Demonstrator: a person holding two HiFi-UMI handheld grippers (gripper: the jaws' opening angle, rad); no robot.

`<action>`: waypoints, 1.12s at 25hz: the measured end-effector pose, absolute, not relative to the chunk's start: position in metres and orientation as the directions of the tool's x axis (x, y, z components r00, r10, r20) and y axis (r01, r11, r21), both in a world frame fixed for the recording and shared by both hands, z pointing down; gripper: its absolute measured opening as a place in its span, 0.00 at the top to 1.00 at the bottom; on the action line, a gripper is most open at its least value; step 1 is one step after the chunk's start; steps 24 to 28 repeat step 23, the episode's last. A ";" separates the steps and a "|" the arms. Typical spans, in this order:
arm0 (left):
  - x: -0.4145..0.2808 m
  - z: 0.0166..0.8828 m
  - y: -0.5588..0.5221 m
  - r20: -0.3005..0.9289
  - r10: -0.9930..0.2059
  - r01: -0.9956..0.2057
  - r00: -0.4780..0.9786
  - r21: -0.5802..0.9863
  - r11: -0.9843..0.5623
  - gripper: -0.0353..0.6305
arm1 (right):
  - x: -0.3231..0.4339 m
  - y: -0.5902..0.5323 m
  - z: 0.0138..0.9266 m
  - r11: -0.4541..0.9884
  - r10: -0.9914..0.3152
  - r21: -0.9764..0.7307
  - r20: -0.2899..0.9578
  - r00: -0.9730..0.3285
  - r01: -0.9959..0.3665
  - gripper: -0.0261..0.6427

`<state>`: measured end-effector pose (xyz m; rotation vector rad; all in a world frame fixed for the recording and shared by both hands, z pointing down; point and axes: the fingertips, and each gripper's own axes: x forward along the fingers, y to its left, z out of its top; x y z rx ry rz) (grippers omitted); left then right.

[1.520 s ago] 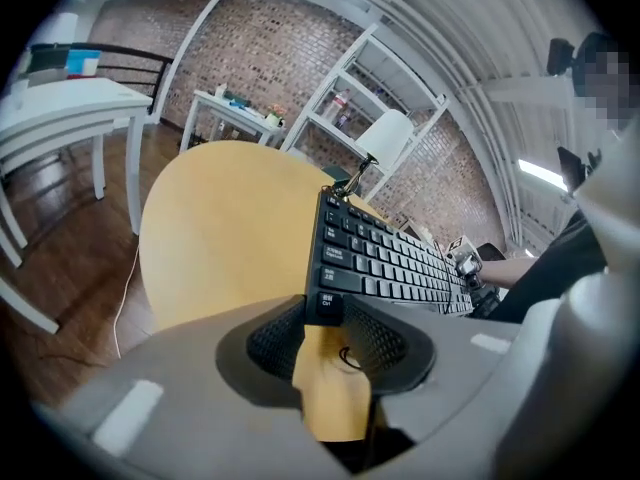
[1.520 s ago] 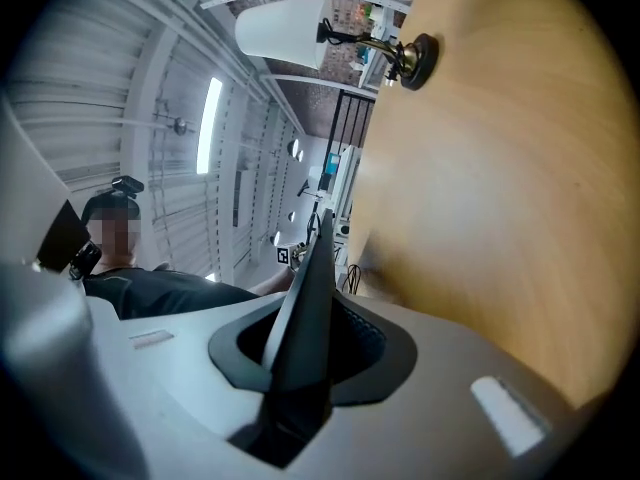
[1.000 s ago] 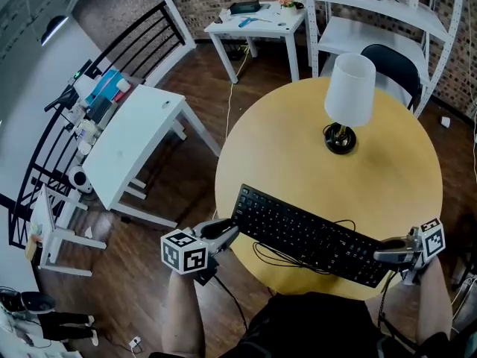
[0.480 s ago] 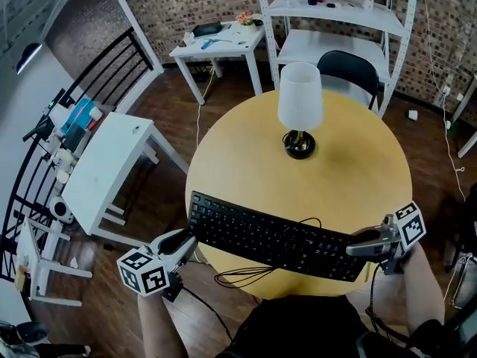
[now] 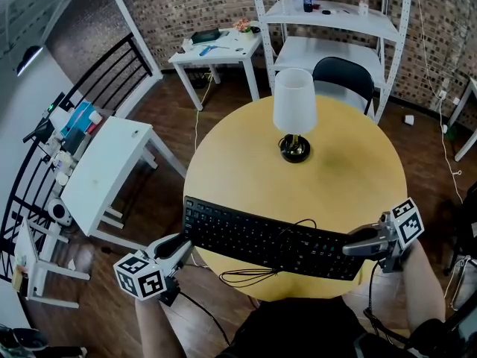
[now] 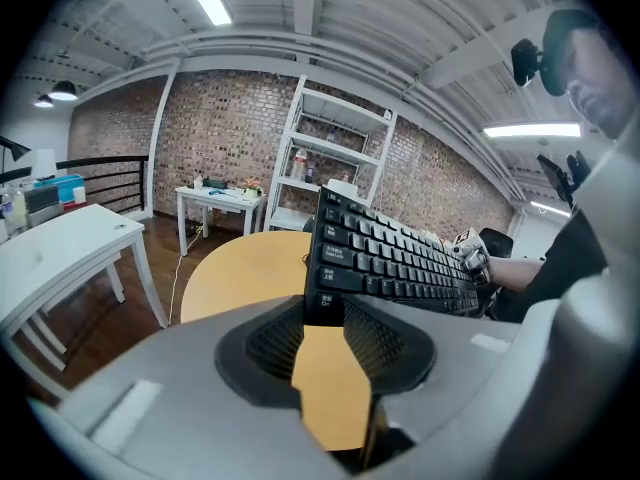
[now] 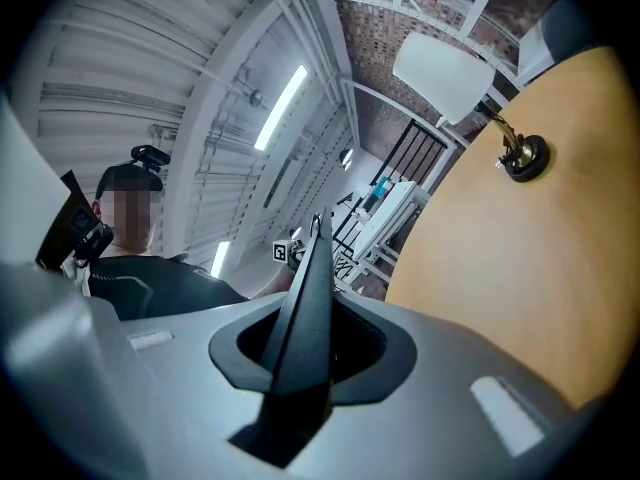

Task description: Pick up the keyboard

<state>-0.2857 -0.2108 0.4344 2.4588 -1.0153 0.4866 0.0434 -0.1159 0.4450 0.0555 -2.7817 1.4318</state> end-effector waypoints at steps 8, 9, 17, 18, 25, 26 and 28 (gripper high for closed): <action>-0.292 0.442 -0.206 0.461 -0.584 -0.732 0.668 0.268 -0.626 0.79 | 0.039 -0.117 0.448 0.581 -0.010 -0.813 0.048 -0.999 -0.045 0.83; -0.293 0.443 -0.205 0.461 -0.585 -0.733 0.667 0.269 -0.625 0.79 | 0.038 -0.118 0.448 0.582 -0.007 -0.812 0.051 -0.999 -0.046 0.83; -0.294 0.443 -0.204 0.458 -0.591 -0.738 0.664 0.270 -0.619 0.79 | 0.038 -0.120 0.448 0.583 0.005 -0.811 0.054 -0.999 -0.041 0.83; -0.295 0.444 -0.202 0.459 -0.591 -0.738 0.663 0.270 -0.619 0.79 | 0.038 -0.119 0.449 0.585 0.006 -0.810 0.054 -0.999 -0.041 0.83; -0.304 0.445 -0.196 0.465 -0.596 -0.745 0.655 0.266 -0.611 0.79 | 0.030 -0.117 0.455 0.585 0.015 -0.810 0.052 -0.999 -0.033 0.83; -0.304 0.445 -0.196 0.465 -0.596 -0.745 0.655 0.266 -0.611 0.79 | 0.030 -0.117 0.455 0.585 0.015 -0.810 0.052 -0.999 -0.033 0.83; -0.304 0.445 -0.196 0.465 -0.596 -0.745 0.655 0.266 -0.611 0.79 | 0.030 -0.117 0.455 0.585 0.015 -0.810 0.052 -0.999 -0.033 0.83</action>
